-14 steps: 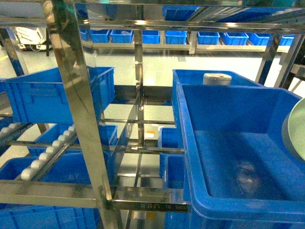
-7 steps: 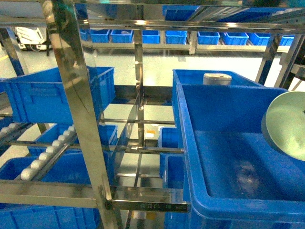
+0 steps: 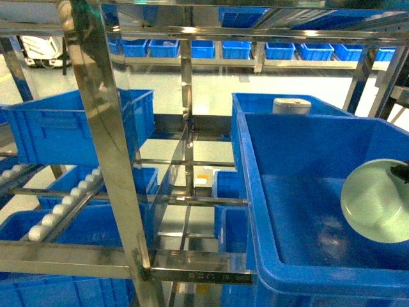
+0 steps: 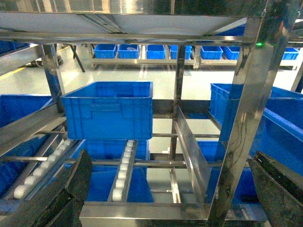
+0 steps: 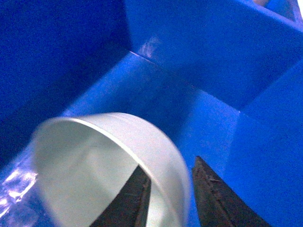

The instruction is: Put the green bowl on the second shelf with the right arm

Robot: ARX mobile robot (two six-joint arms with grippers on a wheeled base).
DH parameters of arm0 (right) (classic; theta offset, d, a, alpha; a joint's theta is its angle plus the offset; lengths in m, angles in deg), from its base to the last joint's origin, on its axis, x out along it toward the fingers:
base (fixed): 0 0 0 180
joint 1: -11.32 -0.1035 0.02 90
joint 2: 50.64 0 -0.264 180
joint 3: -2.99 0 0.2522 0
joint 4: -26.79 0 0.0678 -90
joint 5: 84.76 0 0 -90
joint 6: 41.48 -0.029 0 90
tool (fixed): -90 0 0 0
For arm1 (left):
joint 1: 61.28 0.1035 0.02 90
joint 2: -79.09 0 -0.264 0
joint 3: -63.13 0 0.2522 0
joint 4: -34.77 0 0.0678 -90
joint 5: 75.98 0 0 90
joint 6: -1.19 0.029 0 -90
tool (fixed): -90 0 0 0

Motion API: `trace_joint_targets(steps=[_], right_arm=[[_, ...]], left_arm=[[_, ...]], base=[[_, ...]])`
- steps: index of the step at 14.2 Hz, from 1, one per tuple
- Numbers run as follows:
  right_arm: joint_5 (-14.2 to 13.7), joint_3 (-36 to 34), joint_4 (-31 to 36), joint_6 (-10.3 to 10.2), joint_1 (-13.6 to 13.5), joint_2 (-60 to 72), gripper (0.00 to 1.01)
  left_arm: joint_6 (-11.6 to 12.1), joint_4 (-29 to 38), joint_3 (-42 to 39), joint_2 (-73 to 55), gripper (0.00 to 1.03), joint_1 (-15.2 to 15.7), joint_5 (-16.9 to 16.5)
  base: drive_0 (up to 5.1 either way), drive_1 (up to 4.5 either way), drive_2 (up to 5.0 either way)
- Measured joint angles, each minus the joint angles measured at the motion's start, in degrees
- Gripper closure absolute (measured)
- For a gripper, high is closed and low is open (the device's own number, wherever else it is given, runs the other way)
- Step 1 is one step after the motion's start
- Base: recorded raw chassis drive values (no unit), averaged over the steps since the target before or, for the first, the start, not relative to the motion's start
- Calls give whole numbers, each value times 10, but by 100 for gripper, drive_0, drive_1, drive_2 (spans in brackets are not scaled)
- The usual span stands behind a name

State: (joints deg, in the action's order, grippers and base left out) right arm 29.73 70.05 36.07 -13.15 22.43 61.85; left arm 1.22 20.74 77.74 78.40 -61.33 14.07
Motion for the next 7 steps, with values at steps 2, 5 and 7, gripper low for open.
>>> trace_joint_targets(steps=[2,5,7], right_arm=[[0,-2,3,-5,1,0,47],[0,-11,13,-10,1,-2,35],[-6,-23,27,-17,1,-5,25]], left_arm=[[0,0,0,0,5,0,0],[0,0,0,0,5,0,0],[0,0,0,0,5,0,0]], base=[[0,0,0],[0,0,0],[0,0,0]])
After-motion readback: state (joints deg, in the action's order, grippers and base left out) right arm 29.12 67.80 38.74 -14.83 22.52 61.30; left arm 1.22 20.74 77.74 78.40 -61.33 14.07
